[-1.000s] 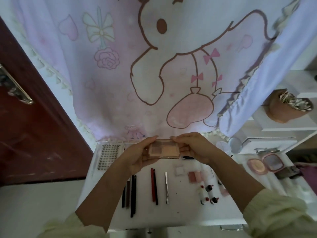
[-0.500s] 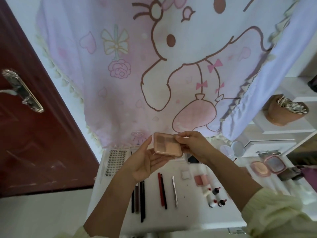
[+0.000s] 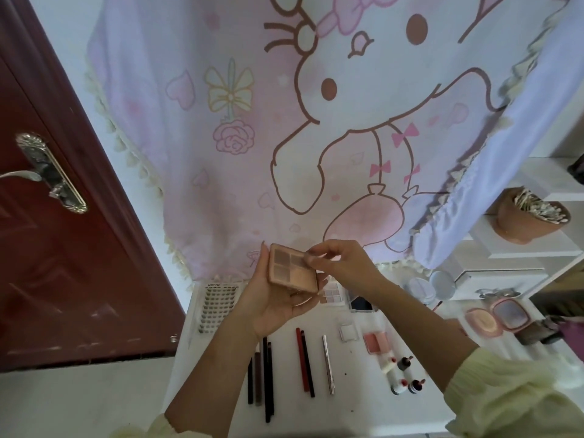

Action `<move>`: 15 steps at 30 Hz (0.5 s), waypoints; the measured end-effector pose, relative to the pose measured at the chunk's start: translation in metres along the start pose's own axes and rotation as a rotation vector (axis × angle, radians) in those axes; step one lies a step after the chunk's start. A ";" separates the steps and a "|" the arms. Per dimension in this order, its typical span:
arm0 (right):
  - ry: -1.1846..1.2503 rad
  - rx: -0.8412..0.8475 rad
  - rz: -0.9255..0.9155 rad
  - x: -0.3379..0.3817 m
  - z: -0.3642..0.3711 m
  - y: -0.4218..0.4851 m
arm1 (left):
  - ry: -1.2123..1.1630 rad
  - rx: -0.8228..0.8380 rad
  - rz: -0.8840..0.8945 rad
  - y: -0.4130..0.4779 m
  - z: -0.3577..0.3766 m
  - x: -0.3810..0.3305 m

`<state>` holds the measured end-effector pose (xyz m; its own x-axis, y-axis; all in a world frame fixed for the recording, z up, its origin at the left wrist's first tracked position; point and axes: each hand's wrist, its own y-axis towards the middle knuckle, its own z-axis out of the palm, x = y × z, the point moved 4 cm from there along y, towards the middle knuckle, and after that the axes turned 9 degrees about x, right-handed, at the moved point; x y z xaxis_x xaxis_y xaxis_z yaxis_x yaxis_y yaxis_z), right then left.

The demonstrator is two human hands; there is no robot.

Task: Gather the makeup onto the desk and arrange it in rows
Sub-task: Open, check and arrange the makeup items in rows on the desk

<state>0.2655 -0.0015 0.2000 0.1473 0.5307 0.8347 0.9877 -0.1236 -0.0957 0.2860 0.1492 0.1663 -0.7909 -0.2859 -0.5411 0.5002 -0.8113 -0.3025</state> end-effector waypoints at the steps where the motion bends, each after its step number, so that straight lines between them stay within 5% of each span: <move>1: -0.071 -0.002 -0.031 0.004 -0.001 -0.002 | -0.002 -0.007 0.006 0.000 0.000 -0.001; 7: -0.363 0.161 -0.234 0.043 0.001 -0.019 | 0.044 -0.069 0.031 0.005 -0.006 -0.009; 15: -0.438 0.277 -0.231 0.045 0.010 -0.014 | 0.069 -0.053 -0.001 0.007 -0.006 -0.008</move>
<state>0.2593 0.0325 0.2339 -0.1243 0.8236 0.5533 0.9651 0.2298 -0.1253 0.2978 0.1491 0.1635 -0.7660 -0.2482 -0.5929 0.5192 -0.7827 -0.3431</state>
